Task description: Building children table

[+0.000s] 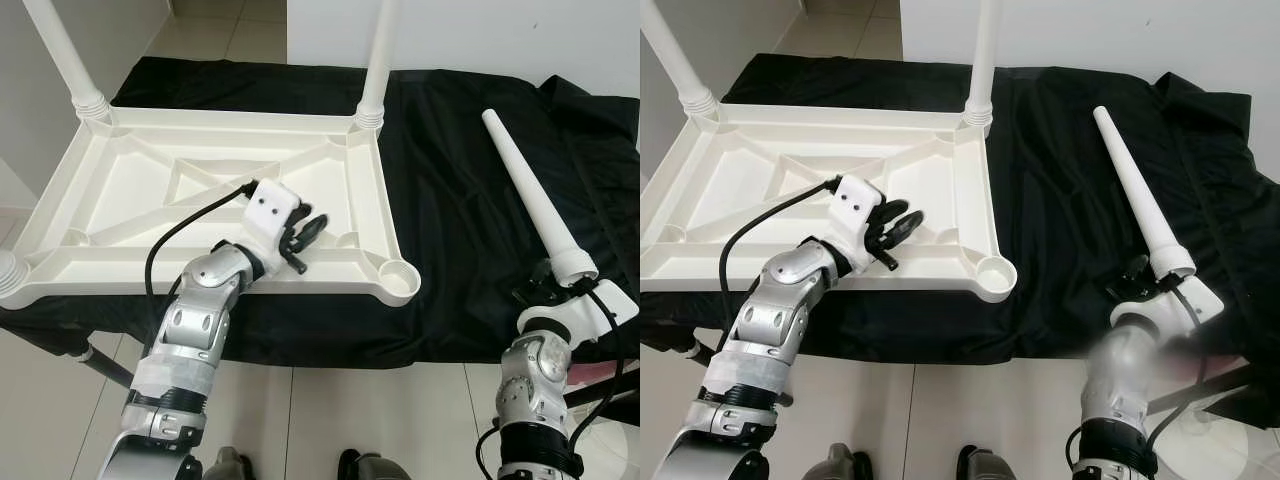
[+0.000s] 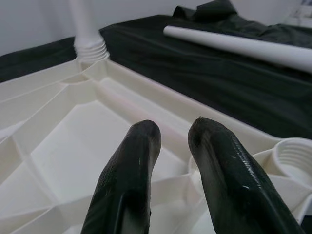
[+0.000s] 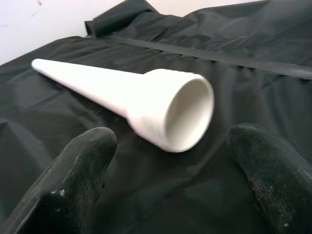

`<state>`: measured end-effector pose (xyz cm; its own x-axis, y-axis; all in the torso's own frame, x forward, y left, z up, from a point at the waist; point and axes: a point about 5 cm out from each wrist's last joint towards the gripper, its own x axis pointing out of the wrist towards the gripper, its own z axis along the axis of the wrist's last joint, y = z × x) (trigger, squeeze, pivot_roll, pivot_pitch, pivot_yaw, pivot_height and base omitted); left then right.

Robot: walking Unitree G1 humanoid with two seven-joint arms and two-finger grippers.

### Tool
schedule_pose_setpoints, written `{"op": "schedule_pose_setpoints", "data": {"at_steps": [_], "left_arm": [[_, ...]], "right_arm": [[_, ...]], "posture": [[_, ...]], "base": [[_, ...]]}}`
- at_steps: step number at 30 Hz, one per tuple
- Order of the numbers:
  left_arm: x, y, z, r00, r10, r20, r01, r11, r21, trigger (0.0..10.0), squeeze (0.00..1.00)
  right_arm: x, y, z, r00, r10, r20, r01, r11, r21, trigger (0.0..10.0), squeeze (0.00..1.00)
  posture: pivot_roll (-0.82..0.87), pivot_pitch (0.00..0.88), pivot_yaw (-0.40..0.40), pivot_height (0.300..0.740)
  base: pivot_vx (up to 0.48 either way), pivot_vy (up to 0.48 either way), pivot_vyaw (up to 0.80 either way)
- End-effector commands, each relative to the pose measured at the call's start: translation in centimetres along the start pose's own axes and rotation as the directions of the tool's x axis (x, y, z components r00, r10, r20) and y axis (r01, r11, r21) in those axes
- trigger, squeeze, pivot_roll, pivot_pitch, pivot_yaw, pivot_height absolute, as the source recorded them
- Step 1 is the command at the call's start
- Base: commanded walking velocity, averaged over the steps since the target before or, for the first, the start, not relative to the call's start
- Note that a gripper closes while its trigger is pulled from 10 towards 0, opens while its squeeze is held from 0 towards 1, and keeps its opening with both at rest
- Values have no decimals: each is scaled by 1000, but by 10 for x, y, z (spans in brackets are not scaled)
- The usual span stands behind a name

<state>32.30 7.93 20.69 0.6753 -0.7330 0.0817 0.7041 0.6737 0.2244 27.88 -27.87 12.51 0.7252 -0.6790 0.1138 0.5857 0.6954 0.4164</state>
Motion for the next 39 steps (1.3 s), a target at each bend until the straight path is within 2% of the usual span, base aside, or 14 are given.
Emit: {"op": "schedule_pose_setpoints", "data": {"at_steps": [1,3,9,15,16,24,29,34,35,36,37,38,39], "left_arm": [[-1,-11,-2,993,-119,-16,119,993,-17,10000,0],[-1,-20,2,981,-191,-21,191,982,0,10000,0],[-2,-28,8,972,-235,-21,235,971,40,10000,0],[-3,-29,11,969,-245,-28,246,968,39,10000,0],[-6,-32,14,965,-261,-32,263,964,42,10000,0],[-10,-35,19,958,-285,-42,287,956,61,10000,0],[-15,-33,25,956,-286,-64,291,953,87,10000,0],[-16,-32,27,956,-285,-69,291,952,91,10000,0],[-16,-31,28,957,-283,-72,289,953,95,10000,0],[-16,-29,28,958,-275,-78,282,954,98,10000,0],[-16,-27,29,960,-269,-83,276,956,101,10000,0],[-16,-27,29,960,-269,-83,276,956,101,10000,0],[-16,-26,29,961,-264,-85,272,957,104,10000,0]], "right_arm": [[1,-4,-1,1000,-9,-1,9,1000,-7,10000,0],[4,-2,-1,1000,15,-1,-15,1000,-20,10000,0],[9,2,-4,996,84,-21,-85,996,-34,10000,0],[15,9,-8,985,165,-52,-166,986,-21,10000,0],[18,14,-10,975,208,-77,-209,978,-1,10000,0],[22,20,-14,964,245,-102,-246,969,8,10000,0],[33,28,-20,941,305,-147,-303,952,39,10000,0],[36,29,-21,935,314,-163,-307,949,65,10000,0],[38,29,-22,930,321,-179,-311,947,82,8745,0],[39,33,-24,911,362,-199,-351,932,87,3725,0],[39,36,-26,892,398,-214,-386,918,95,1725,0],[39,36,-26,892,398,-214,-386,918,95,1725,0],[39,40,-27,873,431,-228,-418,902,104,0,0]], "posture": [[-14,120,-23,740],[-12,121,-24,740],[-13,123,-15,740],[-8,127,-8,740],[0,132,-3,740],[29,141,9,740],[67,143,29,740],[77,139,36,740],[80,138,38,740],[86,134,45,740],[84,130,48,740],[84,130,48,740],[83,130,50,740]], "base": [[0,0,0],[0,0,0],[0,0,0],[0,0,0],[0,0,0],[0,0,0],[0,0,0],[0,0,0],[0,0,0],[0,0,0],[0,0,0],[0,0,0],[0,0,0]]}}
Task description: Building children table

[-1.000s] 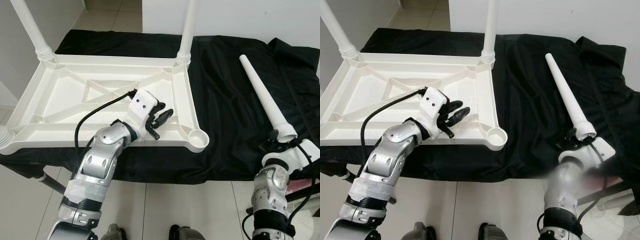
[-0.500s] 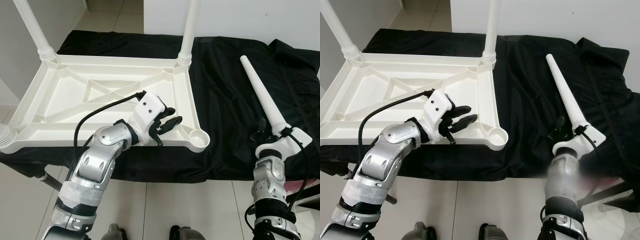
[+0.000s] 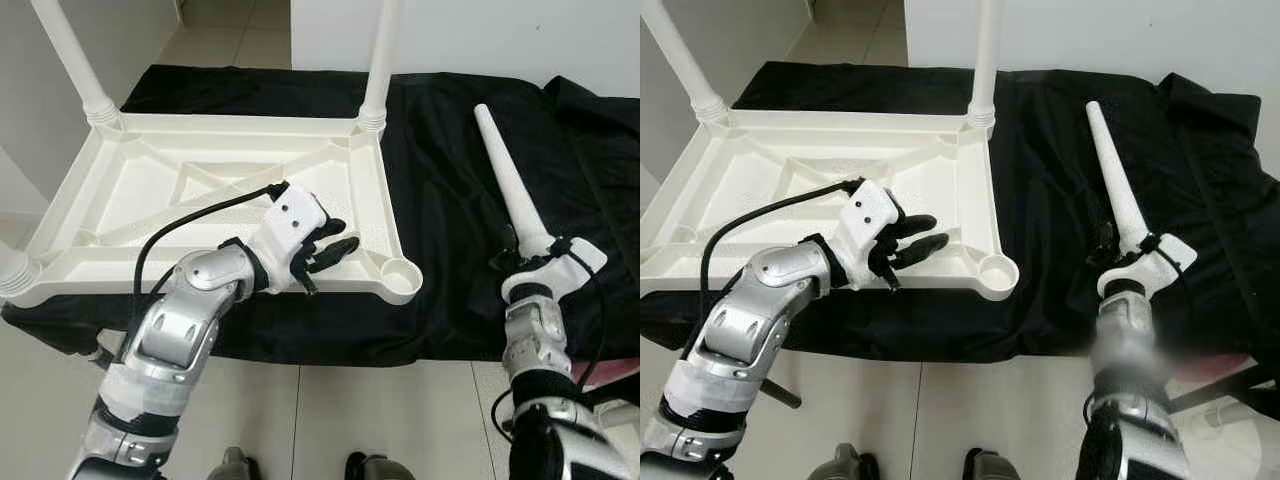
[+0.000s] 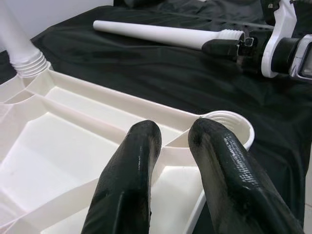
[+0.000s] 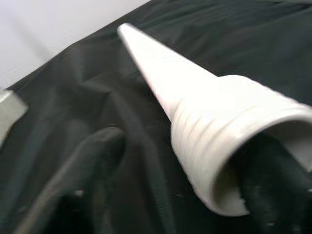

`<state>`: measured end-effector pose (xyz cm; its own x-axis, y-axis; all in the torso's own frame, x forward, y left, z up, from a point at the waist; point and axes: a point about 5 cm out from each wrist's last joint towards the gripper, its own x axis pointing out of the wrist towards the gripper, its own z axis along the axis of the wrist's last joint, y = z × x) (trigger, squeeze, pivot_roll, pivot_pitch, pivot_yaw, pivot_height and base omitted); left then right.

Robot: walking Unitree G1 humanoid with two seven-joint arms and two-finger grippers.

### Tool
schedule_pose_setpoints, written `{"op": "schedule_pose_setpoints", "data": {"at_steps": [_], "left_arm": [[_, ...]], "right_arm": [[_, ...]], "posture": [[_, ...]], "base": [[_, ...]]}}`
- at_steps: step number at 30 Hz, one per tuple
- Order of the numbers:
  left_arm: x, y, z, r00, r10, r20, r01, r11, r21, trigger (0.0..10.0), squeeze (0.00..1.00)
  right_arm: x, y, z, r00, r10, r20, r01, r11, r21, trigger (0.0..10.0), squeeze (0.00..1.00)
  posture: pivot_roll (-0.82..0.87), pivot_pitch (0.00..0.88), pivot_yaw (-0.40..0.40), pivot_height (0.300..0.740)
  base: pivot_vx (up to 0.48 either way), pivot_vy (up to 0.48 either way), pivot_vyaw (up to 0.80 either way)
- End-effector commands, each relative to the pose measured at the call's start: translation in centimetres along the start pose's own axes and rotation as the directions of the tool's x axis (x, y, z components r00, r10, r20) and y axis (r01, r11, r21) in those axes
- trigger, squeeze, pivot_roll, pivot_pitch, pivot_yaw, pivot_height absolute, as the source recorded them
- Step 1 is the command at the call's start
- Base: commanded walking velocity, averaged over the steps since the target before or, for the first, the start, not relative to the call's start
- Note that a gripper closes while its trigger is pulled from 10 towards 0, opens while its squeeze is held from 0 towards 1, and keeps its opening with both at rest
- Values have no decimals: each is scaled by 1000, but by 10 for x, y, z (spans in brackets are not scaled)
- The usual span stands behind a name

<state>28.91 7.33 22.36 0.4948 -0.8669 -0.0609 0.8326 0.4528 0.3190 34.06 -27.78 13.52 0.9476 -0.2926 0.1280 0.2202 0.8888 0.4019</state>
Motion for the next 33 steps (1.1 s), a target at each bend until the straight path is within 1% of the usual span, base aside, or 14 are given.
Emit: {"op": "schedule_pose_setpoints", "data": {"at_steps": [1,4,12,15,20,21,22,23,24,26,28,31,32,33], "left_arm": [[1,-1,5,1000,-15,3,14,1000,21,10000,0],[3,1,5,1000,2,-1,-2,1000,14,10000,0],[5,2,1,999,26,-29,-26,1000,2,10000,0],[6,5,-1,998,50,-32,-50,999,0,10000,0],[10,9,-2,997,72,-37,-73,997,-36,10000,0],[11,10,-1,996,79,-30,-80,996,-40,10000,0],[12,11,-1,996,83,-25,-84,996,-41,10000,0],[13,12,0,996,86,-21,-87,995,-43,10000,0],[14,13,0,996,88,-19,-89,995,-43,10000,0],[14,14,1,996,93,-11,-94,995,-36,10000,0],[15,19,3,994,112,1,-112,994,-22,10000,0],[16,21,5,993,120,5,-120,993,-11,10000,0],[16,23,6,992,122,7,-122,992,-7,10000,0],[16,24,6,992,129,10,-129,992,-5,10000,0]], "right_arm": [[-4,0,-15,997,30,-73,-28,999,26,0,0],[0,12,-14,991,108,-77,-110,994,-12,0,0],[5,22,-12,988,145,-59,-146,989,-12,0,0],[5,27,-11,986,162,-35,-164,985,-59,0,0],[3,31,-11,982,187,-26,-188,980,-62,0,0],[2,33,-10,983,184,-5,-184,979,-93,510,0],[1,35,-9,983,181,11,-178,977,-115,510,0],[-1,38,-8,983,179,34,-173,976,-135,6745,0],[-1,40,-7,983,179,48,-170,975,-146,10000,0],[-3,44,-5,980,185,74,-170,971,-169,10000,0],[-8,64,5,955,257,145,-229,955,-188,10000,0],[-10,71,10,942,288,173,-254,948,-193,10000,0],[-11,77,15,929,309,202,-273,944,-185,10000,0],[-13,82,20,918,327,223,-283,937,-208,10000,0]], "posture": [[83,130,50,740],[81,126,46,740],[71,119,34,740],[60,106,13,740],[51,88,-4,740],[42,80,-14,740],[42,80,-14,740],[37,78,-22,740],[33,74,-27,740],[25,70,-30,740],[20,66,-31,740],[18,65,-31,740],[11,62,-28,740],[7,62,-26,740]], "base": [[0,0,0],[0,0,0],[0,0,0],[0,0,0],[0,0,0],[0,0,0],[0,0,0],[0,0,0],[0,0,0],[0,0,0],[0,0,0],[0,0,0],[0,0,0],[0,0,0]]}}
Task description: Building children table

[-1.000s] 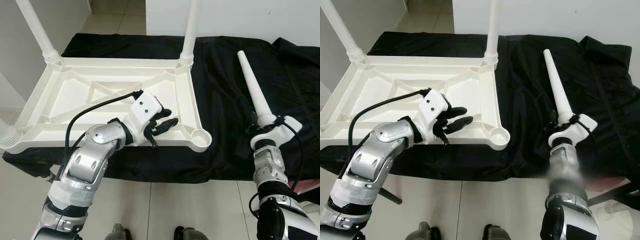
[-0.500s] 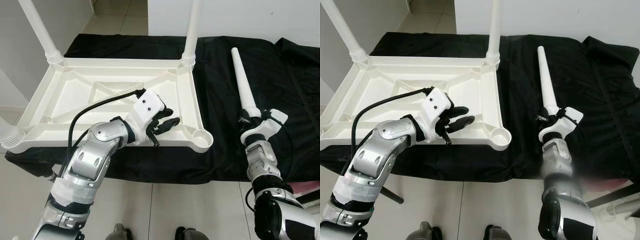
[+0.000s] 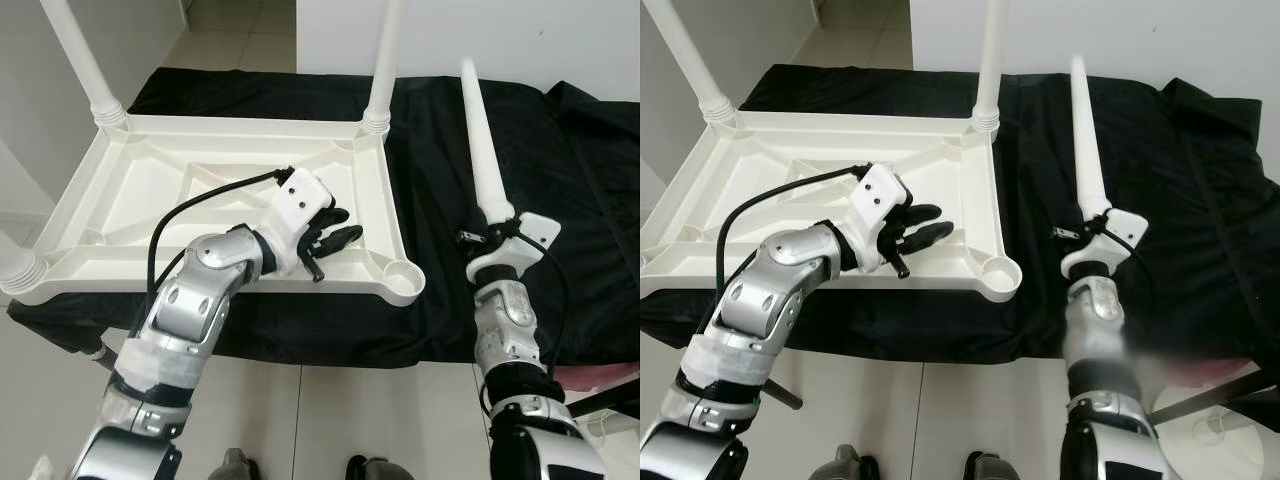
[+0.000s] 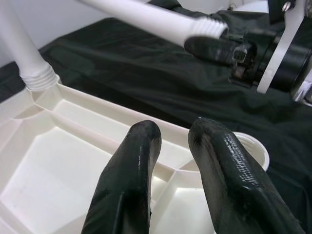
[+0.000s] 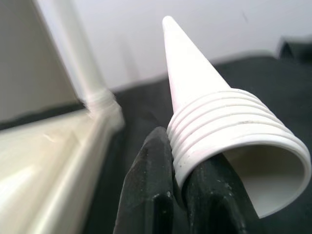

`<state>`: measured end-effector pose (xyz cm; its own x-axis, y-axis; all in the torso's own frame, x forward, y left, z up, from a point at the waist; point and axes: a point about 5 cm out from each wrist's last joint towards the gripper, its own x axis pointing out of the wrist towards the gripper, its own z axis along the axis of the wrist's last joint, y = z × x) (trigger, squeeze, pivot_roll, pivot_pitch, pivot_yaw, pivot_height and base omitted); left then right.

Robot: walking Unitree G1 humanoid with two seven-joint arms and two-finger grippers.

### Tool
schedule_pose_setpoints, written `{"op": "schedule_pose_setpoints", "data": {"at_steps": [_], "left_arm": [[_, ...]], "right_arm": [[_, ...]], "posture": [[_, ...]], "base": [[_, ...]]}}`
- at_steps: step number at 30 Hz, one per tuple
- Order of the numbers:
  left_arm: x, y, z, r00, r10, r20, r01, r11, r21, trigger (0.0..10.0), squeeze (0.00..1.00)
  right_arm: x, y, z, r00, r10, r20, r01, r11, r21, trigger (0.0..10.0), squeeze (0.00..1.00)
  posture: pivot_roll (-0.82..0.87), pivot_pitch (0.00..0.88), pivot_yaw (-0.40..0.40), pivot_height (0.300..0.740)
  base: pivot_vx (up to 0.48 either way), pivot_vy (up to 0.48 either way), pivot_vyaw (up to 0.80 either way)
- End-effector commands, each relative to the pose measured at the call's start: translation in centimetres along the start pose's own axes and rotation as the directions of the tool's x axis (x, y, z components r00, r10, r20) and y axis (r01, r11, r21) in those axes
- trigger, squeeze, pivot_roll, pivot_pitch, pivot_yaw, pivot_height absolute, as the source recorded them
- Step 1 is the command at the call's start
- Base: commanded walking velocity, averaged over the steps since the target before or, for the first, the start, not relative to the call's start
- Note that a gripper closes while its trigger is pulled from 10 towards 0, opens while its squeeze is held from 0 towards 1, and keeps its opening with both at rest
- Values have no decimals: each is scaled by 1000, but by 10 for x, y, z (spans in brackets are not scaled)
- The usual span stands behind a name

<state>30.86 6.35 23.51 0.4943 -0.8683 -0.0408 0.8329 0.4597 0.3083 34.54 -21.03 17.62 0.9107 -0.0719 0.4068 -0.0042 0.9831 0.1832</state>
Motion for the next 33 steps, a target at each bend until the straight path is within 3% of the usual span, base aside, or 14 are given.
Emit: {"op": "schedule_pose_setpoints", "data": {"at_steps": [1,9,13,14,16,19,22,24,26,27,28,33], "left_arm": [[-2,9,-2,992,124,-8,-124,992,9,10000,0],[-4,23,-1,979,203,3,-204,979,19,10000,0],[-4,19,-1,988,153,20,-153,988,5,10000,0],[-5,20,-2,992,126,29,-124,991,-52,10000,1000],[-5,20,-2,993,108,36,-104,990,-94,10000,1000],[-5,22,-1,994,103,45,-98,991,-92,10000,1000],[-6,23,3,993,99,57,-96,994,-52,10000,1000],[-6,23,3,993,99,57,-96,994,-52,10000,1000],[-7,31,8,988,140,66,-139,990,-13,10000,1000],[-9,37,12,983,168,75,-169,986,-3,10000,400],[-10,40,14,979,189,82,-190,982,5,10000,0],[-14,48,21,971,214,105,-213,977,-13,10000,0]], "right_arm": [[0,4,8,999,23,45,-22,999,-25,10000,0],[10,14,51,972,45,229,-14,990,-137,10000,0],[15,21,64,959,78,272,-41,990,-137,10000,0],[20,30,72,948,135,289,-92,983,-157,10000,0],[22,36,78,939,176,297,-128,976,-174,10000,0],[23,45,80,928,232,291,-181,964,-193,10000,0],[23,59,82,904,332,270,-275,934,-228,10000,0],[23,59,82,904,332,270,-275,934,-228,10000,0],[23,70,84,879,399,260,-333,905,-263,10000,0],[24,72,89,870,409,274,-337,901,-273,10000,0],[26,73,95,865,405,296,-322,900,-293,10000,0],[29,71,109,856,368,363,-259,914,-313,10000,0]], "posture": [[7,62,-26,740],[-3,66,-21,740],[-7,66,-20,740],[-10,73,-22,740],[-10,73,-22,740],[-12,75,-23,740],[-11,79,-24,740],[-11,79,-24,740],[-6,84,-27,740],[-4,84,-28,740],[-2,87,-28,740],[1,89,-29,740]], "base": [[0,0,0],[0,0,0],[0,0,0],[0,0,0],[0,0,0],[0,0,0],[0,0,0],[0,0,0],[0,0,0],[0,0,0],[0,0,0],[0,0,0]]}}
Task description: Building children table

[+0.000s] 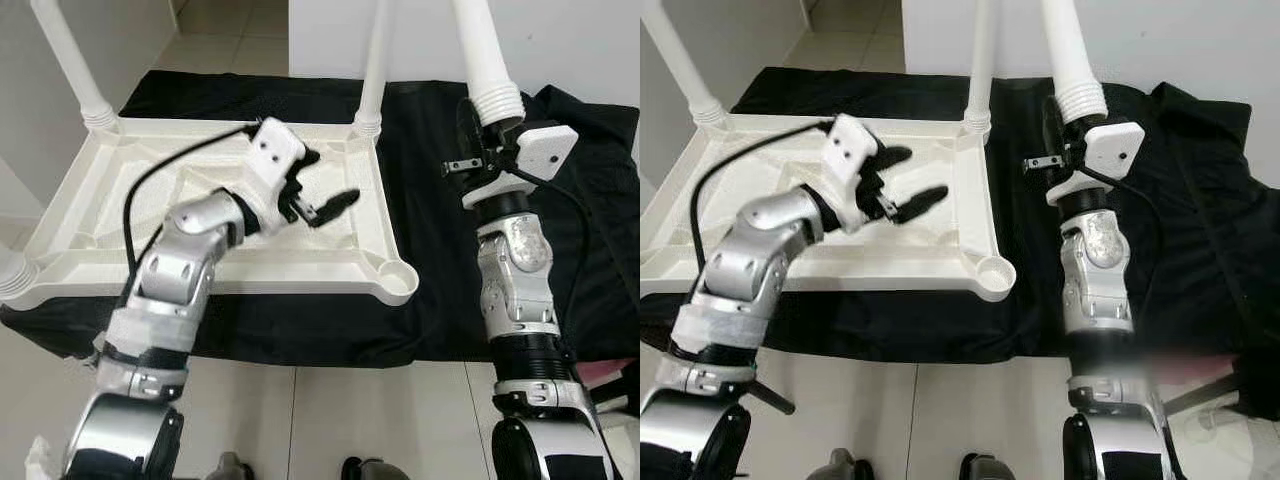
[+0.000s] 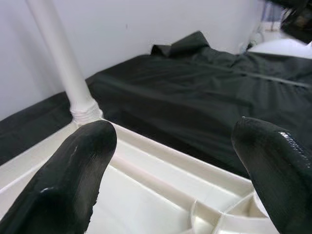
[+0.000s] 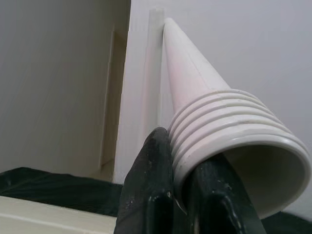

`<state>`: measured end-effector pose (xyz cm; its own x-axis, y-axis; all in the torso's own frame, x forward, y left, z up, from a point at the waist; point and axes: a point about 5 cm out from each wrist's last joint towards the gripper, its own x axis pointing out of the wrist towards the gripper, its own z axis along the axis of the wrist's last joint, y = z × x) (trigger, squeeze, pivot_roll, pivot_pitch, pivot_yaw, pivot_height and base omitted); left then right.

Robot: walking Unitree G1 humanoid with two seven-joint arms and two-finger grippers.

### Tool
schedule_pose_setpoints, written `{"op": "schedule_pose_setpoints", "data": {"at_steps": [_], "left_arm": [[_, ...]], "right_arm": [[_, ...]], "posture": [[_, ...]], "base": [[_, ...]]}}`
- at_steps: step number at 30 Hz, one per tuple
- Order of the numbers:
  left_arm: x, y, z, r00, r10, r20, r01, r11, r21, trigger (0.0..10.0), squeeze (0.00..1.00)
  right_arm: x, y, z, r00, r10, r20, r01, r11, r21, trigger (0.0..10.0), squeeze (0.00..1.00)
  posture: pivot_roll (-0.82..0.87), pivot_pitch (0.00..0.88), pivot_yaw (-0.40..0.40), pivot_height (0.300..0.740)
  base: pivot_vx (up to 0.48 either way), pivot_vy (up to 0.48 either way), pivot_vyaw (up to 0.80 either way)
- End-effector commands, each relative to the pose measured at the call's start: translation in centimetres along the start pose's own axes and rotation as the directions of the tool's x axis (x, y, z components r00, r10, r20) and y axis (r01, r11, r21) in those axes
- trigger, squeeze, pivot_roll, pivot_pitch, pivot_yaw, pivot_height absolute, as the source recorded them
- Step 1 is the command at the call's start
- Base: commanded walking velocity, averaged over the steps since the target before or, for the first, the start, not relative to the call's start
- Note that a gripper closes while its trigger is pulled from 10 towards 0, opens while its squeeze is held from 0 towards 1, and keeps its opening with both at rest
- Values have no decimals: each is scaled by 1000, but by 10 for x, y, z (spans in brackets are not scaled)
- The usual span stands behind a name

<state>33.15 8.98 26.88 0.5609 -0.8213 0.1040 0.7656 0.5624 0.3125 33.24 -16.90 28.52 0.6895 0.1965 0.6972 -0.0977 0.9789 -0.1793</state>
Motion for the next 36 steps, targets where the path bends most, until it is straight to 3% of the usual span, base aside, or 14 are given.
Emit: {"op": "schedule_pose_setpoints", "data": {"at_steps": [1,7,9,10,13,15,16,21,22,25,27,31,34,36], "left_arm": [[-1,9,2,995,101,6,-101,995,-14,10000,0],[-4,17,7,993,118,28,-116,991,-71,10000,0],[-4,20,10,991,125,42,-120,987,-109,10000,0],[-6,28,18,989,122,83,-106,978,-178,10000,0],[-8,32,23,989,107,106,-85,976,-199,10000,0],[-8,34,25,990,87,110,-59,969,-242,10000,0],[-8,38,24,994,70,85,-45,962,-269,10000,0],[-6,40,18,997,62,46,-47,960,-276,10000,0],[-2,38,19,998,26,61,-1,927,-375,10000,0],[-1,37,21,997,9,74,22,913,-406,10000,0],[0,36,26,993,-34,110,82,882,-465,10000,0],[1,31,27,987,-102,125,150,862,-483,10000,0],[4,27,28,978,-147,148,204,813,-545,10000,0],[5,26,29,972,-173,157,231,809,-540,10000,0]], "right_arm": [[9,3,19,994,7,107,-3,999,-42,10000,0],[13,1,32,987,-13,160,24,997,-71,10000,0],[14,1,38,982,-16,189,33,996,-88,10000,0],[17,1,46,975,-17,220,41,993,-108,10000,0],[15,3,48,976,-18,219,39,995,-92,10000,0],[11,10,45,979,3,203,16,996,-91,10000,0],[2,22,37,986,50,160,-34,994,-101,10000,0],[-6,32,29,989,83,123,-71,992,-100,10000,0],[-18,46,23,987,131,92,-123,988,-91,10000,0],[-21,50,21,986,145,83,-138,987,-85,10000,0],[-27,55,19,983,170,64,-165,983,-83,10000,0],[-38,57,6,979,205,7,-204,974,-98,10000,0],[-49,62,-4,968,248,-38,-251,960,-123,10000,0],[-50,62,-5,967,251,-42,-254,959,-124,10000,0]], "posture": [[2,90,-29,740],[4,92,-26,740],[4,91,-24,740],[9,90,-31,740],[9,88,-31,740],[10,88,-31,740],[3,86,-28,740],[3,85,-28,740],[-1,85,-34,740],[-2,84,-35,740],[-2,85,-34,740],[-2,84,-33,740],[-1,85,-31,740],[1,84,-31,740]], "base": [[0,0,0],[0,0,0],[0,0,0],[0,0,0],[0,0,0],[0,0,0],[0,0,0],[0,0,0],[0,0,0],[0,0,0],[0,0,0],[0,0,0],[0,0,0],[0,0,0]]}}
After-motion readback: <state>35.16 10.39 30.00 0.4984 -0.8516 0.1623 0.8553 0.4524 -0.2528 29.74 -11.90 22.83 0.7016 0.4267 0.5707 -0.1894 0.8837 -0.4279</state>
